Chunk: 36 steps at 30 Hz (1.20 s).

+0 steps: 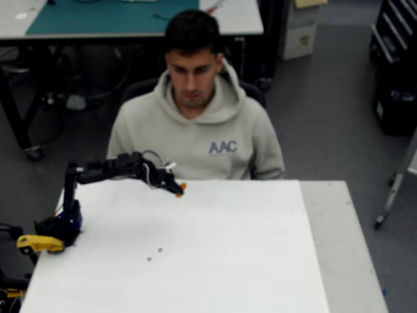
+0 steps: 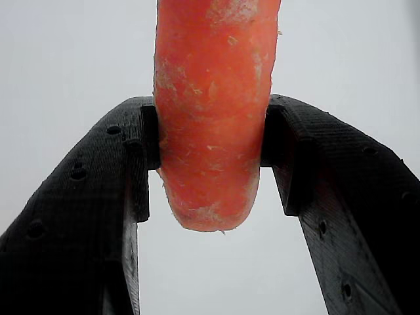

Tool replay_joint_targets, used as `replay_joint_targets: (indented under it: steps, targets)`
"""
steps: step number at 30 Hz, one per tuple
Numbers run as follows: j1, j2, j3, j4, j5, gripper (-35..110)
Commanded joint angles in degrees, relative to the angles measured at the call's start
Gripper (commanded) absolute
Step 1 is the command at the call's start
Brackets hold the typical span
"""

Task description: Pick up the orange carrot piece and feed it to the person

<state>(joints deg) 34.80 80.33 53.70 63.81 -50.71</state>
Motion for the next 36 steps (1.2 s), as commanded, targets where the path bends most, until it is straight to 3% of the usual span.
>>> replay_joint_targets:
  steps: [1, 8, 17, 29, 36]
  targets:
    - [-1.76, -1.67, -14.5, 0.0, -0.53, -3]
    - [-4.39, -10.99, -32.26, 0.0, -1.93, -3]
    - [-7.03, -20.83, -51.5, 0.0, -17.58, -3]
    - [-12.74, -32.96, -69.87, -0.09, -27.95, -3]
    - [-16.79, -35.6, -73.48, -13.89, -29.79, -3]
